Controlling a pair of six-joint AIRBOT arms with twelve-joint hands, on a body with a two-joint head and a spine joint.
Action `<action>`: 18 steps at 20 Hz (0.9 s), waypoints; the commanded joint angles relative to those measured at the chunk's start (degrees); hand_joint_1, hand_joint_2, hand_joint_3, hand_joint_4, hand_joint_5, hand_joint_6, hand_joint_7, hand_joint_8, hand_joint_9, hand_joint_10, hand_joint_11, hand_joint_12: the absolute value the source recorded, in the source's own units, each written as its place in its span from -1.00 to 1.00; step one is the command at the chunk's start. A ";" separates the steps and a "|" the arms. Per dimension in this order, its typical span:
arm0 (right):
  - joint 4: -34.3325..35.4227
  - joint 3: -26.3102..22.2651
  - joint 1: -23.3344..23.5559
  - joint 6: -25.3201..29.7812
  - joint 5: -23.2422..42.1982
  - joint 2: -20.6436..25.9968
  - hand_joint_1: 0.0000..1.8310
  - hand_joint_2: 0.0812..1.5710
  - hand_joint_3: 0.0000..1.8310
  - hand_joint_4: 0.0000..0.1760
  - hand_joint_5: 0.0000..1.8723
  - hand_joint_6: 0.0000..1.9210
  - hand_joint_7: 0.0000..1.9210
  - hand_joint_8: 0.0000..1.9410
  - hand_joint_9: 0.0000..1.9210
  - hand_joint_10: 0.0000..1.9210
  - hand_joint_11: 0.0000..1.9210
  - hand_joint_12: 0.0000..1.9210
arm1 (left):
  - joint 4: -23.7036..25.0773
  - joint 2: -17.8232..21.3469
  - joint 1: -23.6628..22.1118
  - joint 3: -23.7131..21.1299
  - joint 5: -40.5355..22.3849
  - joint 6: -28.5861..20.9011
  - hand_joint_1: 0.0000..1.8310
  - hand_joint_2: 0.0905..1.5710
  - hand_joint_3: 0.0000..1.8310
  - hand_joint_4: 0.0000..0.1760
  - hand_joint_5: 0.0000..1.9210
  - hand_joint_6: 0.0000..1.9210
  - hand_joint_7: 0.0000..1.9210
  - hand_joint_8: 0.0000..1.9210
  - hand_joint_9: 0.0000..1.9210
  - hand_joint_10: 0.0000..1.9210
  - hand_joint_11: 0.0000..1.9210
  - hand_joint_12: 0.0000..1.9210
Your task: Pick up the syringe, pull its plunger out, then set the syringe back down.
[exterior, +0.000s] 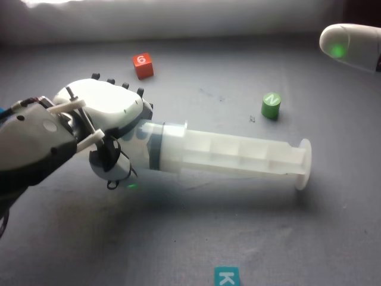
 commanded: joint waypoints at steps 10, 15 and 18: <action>-2.89 -0.07 0.26 0.46 6.77 0.27 -0.55 -0.11 -1.00 -1.00 -1.00 -1.00 -1.00 -1.00 -1.00 -1.00 -1.00 -0.87 | 1.98 -2.08 1.13 0.72 -5.82 0.56 -0.19 0.33 -1.00 -1.00 -0.67 -1.00 -0.58 -1.00 -0.59 -1.00 -0.87 -0.38; -2.92 -0.07 0.21 0.46 6.89 0.27 -0.54 -0.12 -1.00 -1.00 -1.00 -1.00 -1.00 -1.00 -1.00 -1.00 -1.00 -0.86 | 2.69 -1.69 0.88 0.04 -5.81 0.56 -0.25 0.39 -1.00 -1.00 -0.69 -1.00 -0.61 -1.00 -0.63 -1.00 -0.91 -0.36; -2.94 -0.07 0.19 0.46 6.97 0.27 -0.56 -0.11 -1.00 -1.00 -1.00 -1.00 -1.00 -1.00 -0.99 -1.00 -1.00 -0.83 | 2.71 -0.73 0.31 -0.77 -5.80 0.56 -0.28 0.40 -1.00 -1.00 -0.69 -1.00 -0.60 -1.00 -0.61 -0.99 -0.90 -0.33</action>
